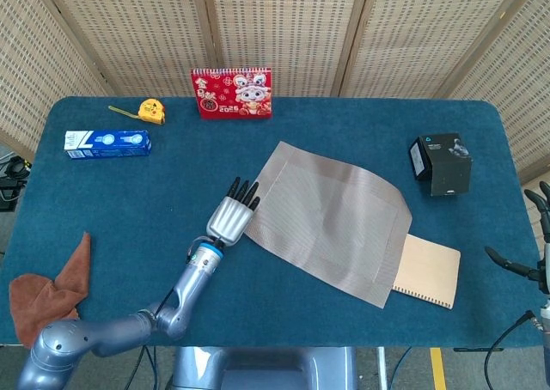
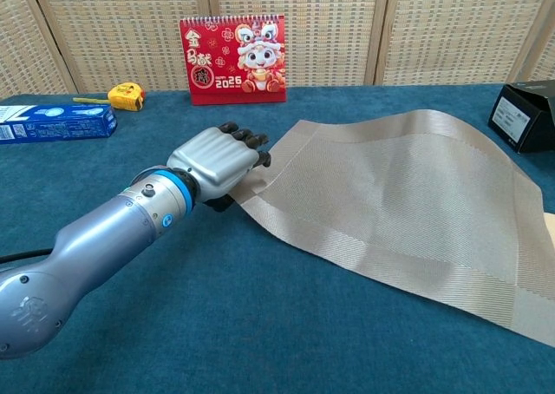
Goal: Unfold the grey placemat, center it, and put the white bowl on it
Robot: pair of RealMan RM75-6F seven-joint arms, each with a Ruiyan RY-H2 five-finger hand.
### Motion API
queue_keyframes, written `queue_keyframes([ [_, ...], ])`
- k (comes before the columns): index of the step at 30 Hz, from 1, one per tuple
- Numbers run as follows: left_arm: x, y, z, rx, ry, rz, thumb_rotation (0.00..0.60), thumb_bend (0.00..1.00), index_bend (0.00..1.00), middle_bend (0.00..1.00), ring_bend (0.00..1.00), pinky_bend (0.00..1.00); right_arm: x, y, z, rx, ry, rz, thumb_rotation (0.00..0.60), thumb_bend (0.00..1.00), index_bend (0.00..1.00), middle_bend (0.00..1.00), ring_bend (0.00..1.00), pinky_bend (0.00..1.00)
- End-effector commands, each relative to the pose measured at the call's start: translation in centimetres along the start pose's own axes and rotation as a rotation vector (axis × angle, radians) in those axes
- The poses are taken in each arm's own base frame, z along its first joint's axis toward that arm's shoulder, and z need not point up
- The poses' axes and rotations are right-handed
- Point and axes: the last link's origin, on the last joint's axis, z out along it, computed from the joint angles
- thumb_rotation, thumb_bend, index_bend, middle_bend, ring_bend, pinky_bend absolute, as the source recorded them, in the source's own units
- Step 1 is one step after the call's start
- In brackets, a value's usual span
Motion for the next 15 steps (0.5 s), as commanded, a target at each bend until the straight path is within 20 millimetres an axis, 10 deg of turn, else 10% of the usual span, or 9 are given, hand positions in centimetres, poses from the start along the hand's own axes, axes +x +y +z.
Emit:
queue_keyframes([
  [1, -0.2, 0.2, -0.1, -0.002, 0.012, 0.001, 0.6, 0.61, 0.28, 0.0, 0.0, 0.0, -0.1, -0.1, 0.0, 0.003, -0.004, 0.001, 0.6, 0.2, 0.14, 0.0, 0.0, 0.0],
  [8, -0.1, 0.0, -0.5, 0.006, 0.048, -0.003, 0.6, 0.61, 0.66, 0.0, 0.0, 0.0, -0.1, -0.3, -0.2, 0.011, -0.007, 0.009, 0.6, 0.2, 0.14, 0.0, 0.0, 0.0],
  [15, -0.1, -0.9, -0.9, 0.028, 0.075, -0.009, 0.6, 0.6, 0.74, 0.0, 0.0, 0.0, 0.0, -0.5, -0.3, 0.021, -0.005, 0.018, 0.6, 0.2, 0.14, 0.0, 0.0, 0.0],
])
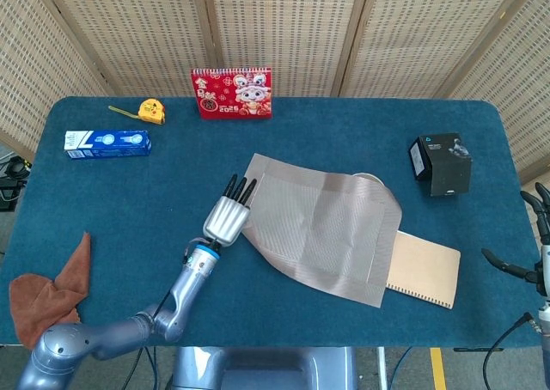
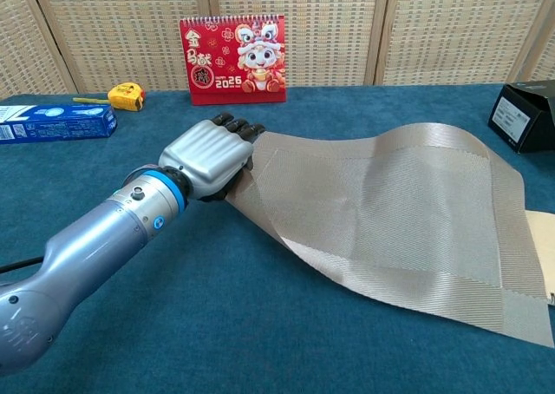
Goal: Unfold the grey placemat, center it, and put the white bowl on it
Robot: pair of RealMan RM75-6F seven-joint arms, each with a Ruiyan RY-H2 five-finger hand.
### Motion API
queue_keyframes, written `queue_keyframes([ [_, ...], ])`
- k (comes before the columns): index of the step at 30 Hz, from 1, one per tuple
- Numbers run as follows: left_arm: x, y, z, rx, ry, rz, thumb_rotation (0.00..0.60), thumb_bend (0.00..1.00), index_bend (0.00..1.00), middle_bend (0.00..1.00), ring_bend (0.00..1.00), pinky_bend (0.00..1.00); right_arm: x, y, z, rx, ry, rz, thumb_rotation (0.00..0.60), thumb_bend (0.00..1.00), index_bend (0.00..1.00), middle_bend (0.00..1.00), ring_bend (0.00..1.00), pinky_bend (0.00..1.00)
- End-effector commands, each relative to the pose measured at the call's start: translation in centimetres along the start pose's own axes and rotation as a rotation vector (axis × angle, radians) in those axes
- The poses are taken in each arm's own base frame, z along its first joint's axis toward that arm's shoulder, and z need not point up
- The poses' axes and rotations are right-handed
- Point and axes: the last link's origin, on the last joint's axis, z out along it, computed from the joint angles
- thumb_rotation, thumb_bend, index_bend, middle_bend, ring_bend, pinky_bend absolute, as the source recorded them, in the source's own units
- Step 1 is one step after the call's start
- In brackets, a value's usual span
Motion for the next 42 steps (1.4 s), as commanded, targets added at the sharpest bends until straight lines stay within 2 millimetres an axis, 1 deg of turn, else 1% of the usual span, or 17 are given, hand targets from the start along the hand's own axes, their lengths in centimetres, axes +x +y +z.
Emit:
queue_keyframes([
  [1, 0.0, -0.4, -0.2, 0.006, 0.01, 0.001, 0.6, 0.6, 0.74, 0.0, 0.0, 0.0, 0.0, 0.0, 0.0, 0.001, -0.001, 0.001, 0.6, 0.2, 0.14, 0.0, 0.0, 0.0],
  [7, 0.2, -1.2, -1.0, 0.011, 0.03, -0.005, 0.6, 0.6, 0.74, 0.0, 0.0, 0.0, -0.1, -0.2, -0.1, 0.011, -0.004, 0.0, 0.6, 0.2, 0.14, 0.0, 0.0, 0.0],
  [11, 0.4, -2.2, -2.0, 0.015, 0.035, 0.007, 0.6, 0.6, 0.74, 0.0, 0.0, 0.0, -0.1, -0.4, -0.2, 0.016, -0.005, -0.002, 0.6, 0.2, 0.14, 0.0, 0.0, 0.0],
  [16, 0.7, -4.3, -4.4, 0.025, 0.031, 0.026, 0.6, 0.6, 0.74, 0.0, 0.0, 0.0, -0.2, -0.6, -0.3, 0.022, -0.01, -0.007, 0.6, 0.2, 0.14, 0.0, 0.0, 0.0],
  [20, 0.7, -5.1, -5.9, 0.03, 0.003, 0.029, 0.6, 0.6, 0.74, 0.0, 0.0, 0.0, -0.3, -0.7, -0.4, 0.027, -0.014, -0.01, 0.6, 0.2, 0.14, 0.0, 0.0, 0.0],
  [21, 0.7, -5.4, -7.0, 0.03, -0.014, 0.028, 0.6, 0.6, 0.74, 0.0, 0.0, 0.0, -0.4, -0.8, -0.4, 0.03, -0.014, -0.011, 0.6, 0.2, 0.14, 0.0, 0.0, 0.0],
  [23, 0.8, -5.6, -8.2, 0.027, -0.036, 0.03, 0.6, 0.6, 0.74, 0.0, 0.0, 0.0, -0.5, -0.9, -0.4, 0.033, -0.015, -0.013, 0.6, 0.2, 0.14, 0.0, 0.0, 0.0],
  [24, 0.9, -5.7, -9.1, 0.022, -0.053, 0.037, 0.6, 0.6, 0.74, 0.0, 0.0, 0.0, -0.5, -1.0, -0.5, 0.037, -0.016, -0.015, 0.6, 0.2, 0.14, 0.0, 0.0, 0.0],
  [26, 1.2, -5.8, -10.7, 0.016, -0.084, 0.048, 0.6, 0.6, 0.74, 0.0, 0.0, 0.0, -0.6, -1.1, -0.6, 0.04, -0.017, -0.019, 0.6, 0.2, 0.14, 0.0, 0.0, 0.0],
  [29, 1.6, -5.5, -12.2, 0.005, -0.113, 0.035, 0.6, 0.6, 0.74, 0.0, 0.0, 0.0, -0.7, -1.3, -0.7, 0.044, -0.021, -0.022, 0.6, 0.2, 0.14, 0.0, 0.0, 0.0],
  [32, 2.0, -4.8, -14.0, -0.022, -0.139, 0.001, 0.6, 0.6, 0.74, 0.0, 0.0, 0.0, -0.9, -1.4, -0.8, 0.05, -0.023, -0.022, 0.6, 0.2, 0.14, 0.0, 0.0, 0.0],
  [37, 2.6, -3.8, -16.4, -0.078, -0.14, -0.02, 0.6, 0.6, 0.72, 0.0, 0.0, 0.0, -1.0, -1.6, -1.0, 0.056, -0.027, -0.025, 0.6, 0.2, 0.14, 0.0, 0.0, 0.0],
  [39, 2.7, -3.6, -17.1, -0.095, -0.14, -0.019, 0.6, 0.6, 0.7, 0.0, 0.0, 0.0, -1.1, -1.7, -1.0, 0.056, -0.028, -0.026, 0.6, 0.2, 0.14, 0.0, 0.0, 0.0],
  [42, 2.8, -3.2, -18.1, -0.122, -0.139, -0.02, 0.6, 0.58, 0.61, 0.0, 0.0, 0.0, -1.2, -1.7, -1.1, 0.058, -0.031, -0.029, 0.6, 0.2, 0.14, 0.0, 0.0, 0.0],
])
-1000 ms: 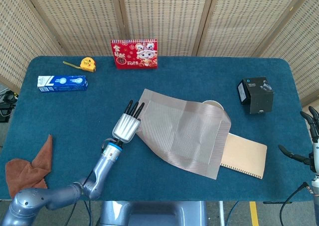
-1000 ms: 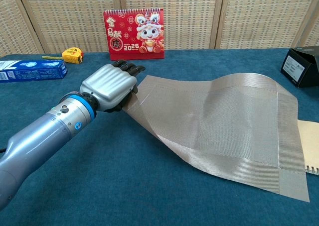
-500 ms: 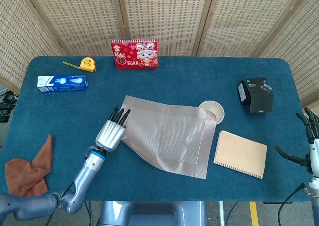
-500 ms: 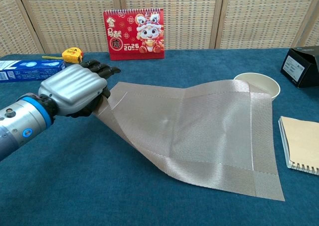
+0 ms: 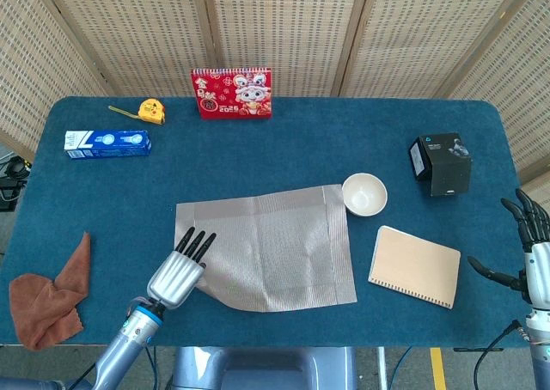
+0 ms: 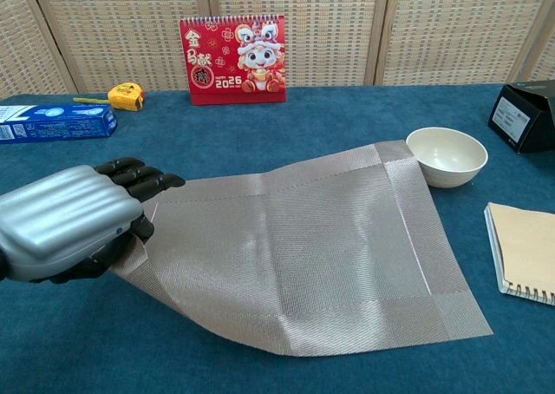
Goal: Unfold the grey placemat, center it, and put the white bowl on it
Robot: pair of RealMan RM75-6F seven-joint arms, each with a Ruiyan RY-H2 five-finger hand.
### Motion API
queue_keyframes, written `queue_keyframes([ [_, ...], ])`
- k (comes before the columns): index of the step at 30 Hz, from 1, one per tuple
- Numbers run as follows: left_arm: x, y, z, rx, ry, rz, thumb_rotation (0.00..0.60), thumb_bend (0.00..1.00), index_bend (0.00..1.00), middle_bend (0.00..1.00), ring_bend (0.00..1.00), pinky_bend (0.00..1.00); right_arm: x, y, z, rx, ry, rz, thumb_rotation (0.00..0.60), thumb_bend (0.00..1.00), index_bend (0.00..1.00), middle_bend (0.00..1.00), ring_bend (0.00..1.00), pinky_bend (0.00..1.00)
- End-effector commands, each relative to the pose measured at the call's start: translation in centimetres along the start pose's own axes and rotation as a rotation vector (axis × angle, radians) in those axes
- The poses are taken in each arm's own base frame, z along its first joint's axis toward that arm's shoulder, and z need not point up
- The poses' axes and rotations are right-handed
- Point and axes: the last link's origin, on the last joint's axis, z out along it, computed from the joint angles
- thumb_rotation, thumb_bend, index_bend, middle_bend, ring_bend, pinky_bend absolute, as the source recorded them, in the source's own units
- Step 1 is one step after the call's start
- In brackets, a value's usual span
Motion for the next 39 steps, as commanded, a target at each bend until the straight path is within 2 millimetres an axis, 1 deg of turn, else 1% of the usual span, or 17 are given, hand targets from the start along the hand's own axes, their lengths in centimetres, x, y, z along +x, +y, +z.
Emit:
queue_keyframes([
  [1, 0.0, 0.2, -1.1, -0.017, 0.0, -0.002, 0.6, 0.56, 0.55, 0.0, 0.0, 0.0, -0.1, 0.0, -0.1, 0.002, -0.002, -0.002, 0.6, 0.2, 0.14, 0.0, 0.0, 0.0],
  [5, -0.3, 0.2, -1.7, -0.028, -0.005, -0.005, 0.6, 0.43, 0.29, 0.0, 0.0, 0.0, -0.2, -0.1, -0.1, 0.004, -0.004, -0.003, 0.6, 0.2, 0.14, 0.0, 0.0, 0.0],
  [8, -0.4, -0.3, -2.3, -0.026, -0.008, -0.015, 0.6, 0.39, 0.18, 0.0, 0.0, 0.0, -0.2, -0.1, -0.1, 0.004, -0.007, -0.007, 0.6, 0.2, 0.14, 0.0, 0.0, 0.0],
  [10, -0.4, -0.8, -2.8, -0.022, -0.01, -0.027, 0.6, 0.37, 0.15, 0.0, 0.0, 0.0, -0.3, -0.1, -0.1, 0.004, -0.009, -0.007, 0.6, 0.2, 0.14, 0.0, 0.0, 0.0],
  [14, -0.3, -1.6, -3.8, -0.012, 0.002, -0.043, 0.6, 0.37, 0.12, 0.0, 0.0, 0.0, -0.4, -0.1, -0.1, 0.004, -0.013, -0.011, 0.6, 0.2, 0.14, 0.0, 0.0, 0.0],
  [18, 0.0, -2.6, -4.7, 0.026, 0.049, -0.062, 0.6, 0.37, 0.11, 0.0, 0.0, 0.0, -0.6, 0.0, -0.1, 0.001, -0.024, -0.017, 0.6, 0.2, 0.14, 0.0, 0.0, 0.0],
  [26, 0.5, -4.9, -6.6, 0.159, 0.114, -0.226, 0.6, 0.36, 0.08, 0.0, 0.0, 0.0, -0.9, -0.1, -0.2, 0.004, -0.038, -0.04, 0.6, 0.2, 0.14, 0.0, 0.0, 0.0],
  [33, 0.2, -6.8, -8.5, 0.236, 0.128, -0.284, 0.6, 0.33, 0.06, 0.0, 0.0, 0.0, -1.5, 0.1, -0.2, -0.013, -0.093, -0.115, 0.6, 0.18, 0.16, 0.0, 0.0, 0.0],
  [36, 0.0, -7.8, -9.3, 0.273, 0.144, -0.313, 0.6, 0.3, 0.05, 0.0, 0.0, 0.0, -2.0, 0.0, 0.0, -0.023, -0.108, -0.137, 0.6, 0.18, 0.18, 0.0, 0.0, 0.0],
  [39, -0.1, -8.5, -9.8, 0.298, 0.148, -0.317, 0.6, 0.3, 0.05, 0.0, 0.0, 0.0, -2.5, -0.1, 0.4, -0.027, -0.122, -0.147, 0.6, 0.18, 0.19, 0.0, 0.0, 0.0],
])
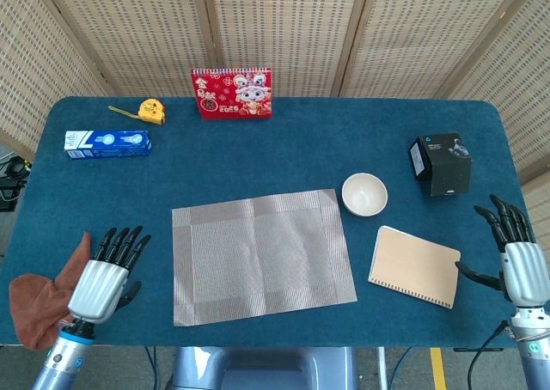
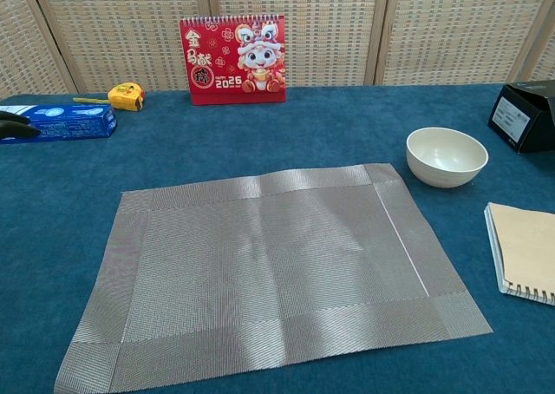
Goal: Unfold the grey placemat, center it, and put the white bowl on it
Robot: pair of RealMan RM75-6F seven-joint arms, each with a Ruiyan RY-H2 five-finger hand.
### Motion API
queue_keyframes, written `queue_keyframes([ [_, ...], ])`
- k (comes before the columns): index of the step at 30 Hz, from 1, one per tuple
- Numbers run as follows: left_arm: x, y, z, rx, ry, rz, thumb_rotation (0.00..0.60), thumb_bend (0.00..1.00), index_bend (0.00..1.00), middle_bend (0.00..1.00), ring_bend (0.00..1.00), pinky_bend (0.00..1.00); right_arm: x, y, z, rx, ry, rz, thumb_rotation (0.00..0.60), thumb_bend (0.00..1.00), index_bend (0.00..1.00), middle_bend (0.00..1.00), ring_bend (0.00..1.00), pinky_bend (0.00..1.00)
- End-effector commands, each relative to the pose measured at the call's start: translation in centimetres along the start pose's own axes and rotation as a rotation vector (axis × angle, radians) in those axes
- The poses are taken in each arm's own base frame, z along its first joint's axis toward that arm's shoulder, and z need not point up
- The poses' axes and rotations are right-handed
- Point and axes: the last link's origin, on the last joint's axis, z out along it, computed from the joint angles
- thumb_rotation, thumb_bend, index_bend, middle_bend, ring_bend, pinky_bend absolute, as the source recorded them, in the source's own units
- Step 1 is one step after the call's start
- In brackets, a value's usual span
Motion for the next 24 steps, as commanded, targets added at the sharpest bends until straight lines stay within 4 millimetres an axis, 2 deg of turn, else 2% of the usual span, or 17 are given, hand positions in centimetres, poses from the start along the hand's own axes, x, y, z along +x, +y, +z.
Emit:
queue_keyframes([
  [1, 0.4, -1.5, -0.5, 0.04, 0.02, 0.001, 0.6, 0.3, 0.05, 0.0, 0.0, 0.0, -0.8, -0.3, 0.8, -0.004, -0.025, -0.013, 0.6, 0.18, 0.19, 0.0, 0.0, 0.0],
  [7, 1.7, -3.0, -0.6, 0.078, 0.07, -0.048, 0.6, 0.18, 0.04, 0.0, 0.0, 0.0, -3.5, -2.0, 3.6, 0.007, -0.106, -0.111, 0.6, 0.16, 0.19, 0.0, 0.0, 0.0],
  [13, 2.8, -3.8, -0.7, 0.096, 0.103, -0.074, 0.6, 0.18, 0.02, 0.0, 0.0, 0.0, -6.8, -3.8, 6.8, 0.009, -0.179, -0.175, 0.6, 0.15, 0.22, 0.0, 0.0, 0.0],
  [16, 3.3, -4.3, -0.8, 0.105, 0.124, -0.079, 0.6, 0.18, 0.01, 0.0, 0.0, 0.0, -8.7, -4.9, 8.7, 0.021, -0.204, -0.211, 0.6, 0.15, 0.28, 0.0, 0.0, 0.0],
  [19, 3.5, -4.6, -0.8, 0.11, 0.131, -0.077, 0.6, 0.18, 0.01, 0.0, 0.0, 0.0, -10.1, -5.9, 10.0, 0.041, -0.206, -0.241, 0.6, 0.15, 0.35, 0.0, 0.0, 0.0],
  [24, 3.9, -5.3, -0.7, 0.128, 0.132, -0.088, 0.6, 0.18, 0.01, 0.0, 0.0, 0.0, -12.6, -7.4, 11.6, 0.043, -0.219, -0.265, 0.6, 0.17, 0.38, 0.0, 0.0, 0.0],
])
